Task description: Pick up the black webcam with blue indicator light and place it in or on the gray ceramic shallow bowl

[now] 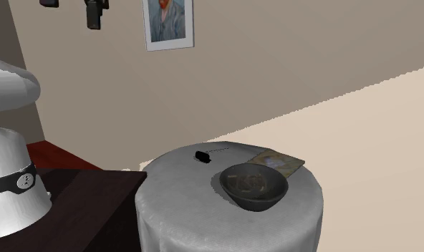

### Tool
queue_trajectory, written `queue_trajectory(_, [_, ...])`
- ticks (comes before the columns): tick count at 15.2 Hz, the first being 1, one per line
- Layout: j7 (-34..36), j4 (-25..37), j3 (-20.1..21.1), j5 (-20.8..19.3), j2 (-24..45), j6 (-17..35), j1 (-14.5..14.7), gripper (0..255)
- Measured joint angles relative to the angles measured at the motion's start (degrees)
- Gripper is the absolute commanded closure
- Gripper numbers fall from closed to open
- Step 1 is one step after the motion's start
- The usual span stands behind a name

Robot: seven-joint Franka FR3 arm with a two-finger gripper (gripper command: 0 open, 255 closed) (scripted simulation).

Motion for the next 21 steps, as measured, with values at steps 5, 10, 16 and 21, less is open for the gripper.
queue_trajectory(5, [3.41, -3.92, 2.27, 2.08, 0.36, 4.08, 0.84, 0])
queue_trajectory(10, [9.06, -9.51, 6.35, 5.6, 1.62, 10.88, 2.5, 0])
queue_trajectory(16, [15.51, -14.18, 11.39, 9.48, 6.18, 20.34, 4.6, 0])
queue_trajectory(21, [21.43, -15.82, 16.32, 12.23, 12.9, 29.08, 6.33, 0])
